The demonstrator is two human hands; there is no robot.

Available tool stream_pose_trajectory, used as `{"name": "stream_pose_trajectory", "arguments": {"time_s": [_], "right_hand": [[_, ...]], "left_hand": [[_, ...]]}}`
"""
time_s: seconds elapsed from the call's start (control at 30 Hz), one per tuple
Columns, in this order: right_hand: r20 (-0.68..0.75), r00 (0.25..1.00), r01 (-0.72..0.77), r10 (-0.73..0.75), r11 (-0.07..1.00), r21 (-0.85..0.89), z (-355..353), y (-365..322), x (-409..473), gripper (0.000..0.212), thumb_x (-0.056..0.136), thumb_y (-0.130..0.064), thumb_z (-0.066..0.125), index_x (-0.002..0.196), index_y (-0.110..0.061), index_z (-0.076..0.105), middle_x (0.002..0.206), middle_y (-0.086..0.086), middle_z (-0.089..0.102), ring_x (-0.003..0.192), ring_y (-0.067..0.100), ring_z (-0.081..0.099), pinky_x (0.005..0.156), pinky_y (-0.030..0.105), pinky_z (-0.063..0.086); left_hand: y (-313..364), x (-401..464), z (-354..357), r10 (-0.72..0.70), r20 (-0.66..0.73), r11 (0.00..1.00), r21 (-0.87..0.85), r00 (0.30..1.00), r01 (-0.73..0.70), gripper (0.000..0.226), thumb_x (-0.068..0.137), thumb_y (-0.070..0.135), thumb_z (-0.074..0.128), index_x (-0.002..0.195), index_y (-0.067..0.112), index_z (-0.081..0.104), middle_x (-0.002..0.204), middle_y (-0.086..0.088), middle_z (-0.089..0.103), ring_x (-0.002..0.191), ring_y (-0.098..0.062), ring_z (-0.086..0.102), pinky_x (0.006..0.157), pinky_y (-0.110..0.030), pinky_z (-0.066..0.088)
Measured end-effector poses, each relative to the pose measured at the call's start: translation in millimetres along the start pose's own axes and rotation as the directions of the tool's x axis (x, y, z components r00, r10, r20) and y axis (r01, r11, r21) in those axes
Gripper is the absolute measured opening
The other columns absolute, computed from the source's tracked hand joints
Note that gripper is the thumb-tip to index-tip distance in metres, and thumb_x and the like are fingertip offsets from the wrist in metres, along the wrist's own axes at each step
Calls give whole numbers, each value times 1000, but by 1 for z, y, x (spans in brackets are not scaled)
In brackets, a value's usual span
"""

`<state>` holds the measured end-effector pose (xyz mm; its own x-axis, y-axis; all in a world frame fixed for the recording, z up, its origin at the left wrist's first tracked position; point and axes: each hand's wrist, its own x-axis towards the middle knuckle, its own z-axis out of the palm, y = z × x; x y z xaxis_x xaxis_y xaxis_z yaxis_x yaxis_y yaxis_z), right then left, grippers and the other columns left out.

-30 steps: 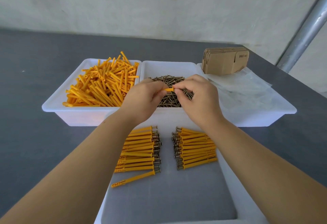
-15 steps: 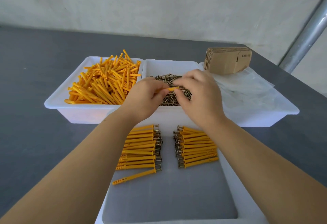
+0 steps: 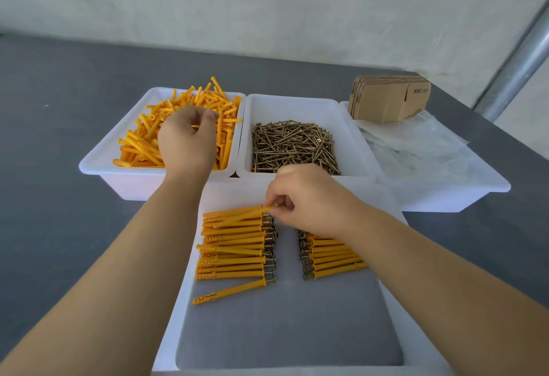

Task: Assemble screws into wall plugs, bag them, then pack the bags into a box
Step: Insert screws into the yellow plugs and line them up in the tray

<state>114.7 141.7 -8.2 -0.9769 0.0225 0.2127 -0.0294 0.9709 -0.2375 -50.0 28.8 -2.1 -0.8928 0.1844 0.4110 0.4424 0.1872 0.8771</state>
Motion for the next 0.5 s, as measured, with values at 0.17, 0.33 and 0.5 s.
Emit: {"name": "stream_pose_trajectory", "arguments": {"time_s": [0.17, 0.33, 0.5], "right_hand": [[84, 996, -8, 12, 999, -49, 20, -13, 5, 10, 89, -17, 64, 96, -14, 70, 93, 0, 63, 89, 17, 58, 77, 33, 48], [90, 996, -9, 16, 997, -77, 30, -16, 7, 8, 92, -20, 60, 95, -15, 65, 97, 3, 60, 90, 20, 57, 74, 33, 46], [120, 993, 8, 1, 997, -72, 27, -13, 6, 13, 92, -25, 63, 99, -18, 72, 102, 0, 57, 94, 18, 56, 77, 33, 47]], "left_hand": [[-3, 1, 5, 25, 34, 998, 50, 999, -27, 20, 96, 23, 55, 94, 13, 72, 75, -1, 65, 65, -20, 55, 66, -44, 54], [-8, 1, 7, 7, 77, 994, 112, 997, -16, 18, 95, 23, 56, 99, 15, 72, 93, 3, 69, 81, -22, 63, 73, -42, 55], [-15, 3, 8, 14, 182, 957, 282, 983, -66, 22, 95, 21, 58, 113, 15, 71, 115, -4, 67, 100, -23, 62, 74, -34, 53]]}}
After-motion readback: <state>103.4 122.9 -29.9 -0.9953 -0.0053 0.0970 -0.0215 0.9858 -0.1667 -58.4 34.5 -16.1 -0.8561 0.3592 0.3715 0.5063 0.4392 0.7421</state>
